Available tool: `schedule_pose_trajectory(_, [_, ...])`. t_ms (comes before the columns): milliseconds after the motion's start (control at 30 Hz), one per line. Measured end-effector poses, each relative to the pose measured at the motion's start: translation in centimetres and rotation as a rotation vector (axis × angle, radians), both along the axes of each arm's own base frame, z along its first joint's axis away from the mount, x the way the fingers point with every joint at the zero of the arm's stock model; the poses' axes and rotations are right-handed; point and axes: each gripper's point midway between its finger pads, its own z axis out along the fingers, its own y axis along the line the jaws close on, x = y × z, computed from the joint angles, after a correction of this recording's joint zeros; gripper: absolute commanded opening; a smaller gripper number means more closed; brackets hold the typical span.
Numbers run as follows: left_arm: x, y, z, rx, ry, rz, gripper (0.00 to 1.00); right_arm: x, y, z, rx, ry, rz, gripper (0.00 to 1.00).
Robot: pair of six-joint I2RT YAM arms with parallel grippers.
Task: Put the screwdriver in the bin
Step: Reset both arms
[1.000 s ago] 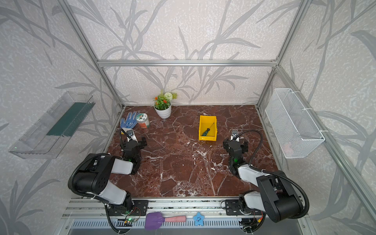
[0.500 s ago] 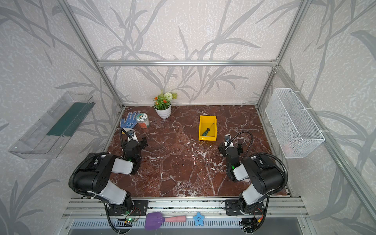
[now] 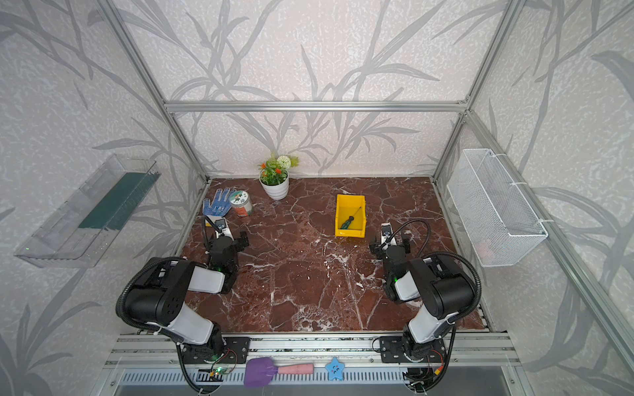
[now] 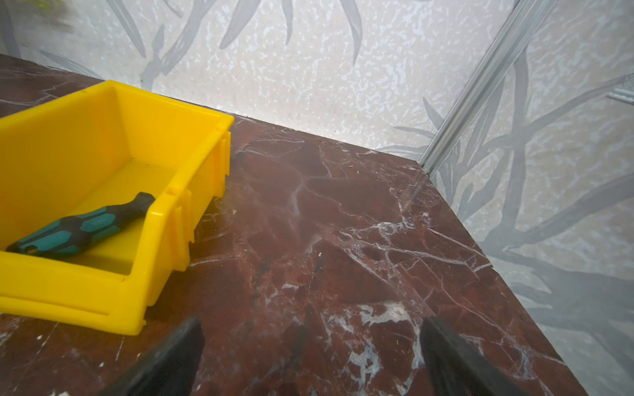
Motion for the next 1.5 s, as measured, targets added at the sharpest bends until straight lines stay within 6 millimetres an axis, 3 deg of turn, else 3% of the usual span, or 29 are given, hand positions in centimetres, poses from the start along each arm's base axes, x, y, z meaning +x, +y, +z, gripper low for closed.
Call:
schedule_pose_trajectory(267, [0.0, 0.0, 0.0, 0.000, 0.000, 0.000, 0.99, 2.9, -1.6, 0.9, 0.074, 0.041, -0.026, 0.99])
schedule_pose_trajectory(567, [0.7, 0.8, -0.3, -0.027, 0.024, -0.010, 0.99, 2.6, -1.7, -0.8, 0.110, 0.114, -0.018, 0.99])
schedule_pose_trajectory(1500, [1.0, 0.8, -1.0, -0.062, 0.053, -0.040, 0.99, 2.5, -1.5, -0.9, 0.115, 0.120, -0.010, 0.99])
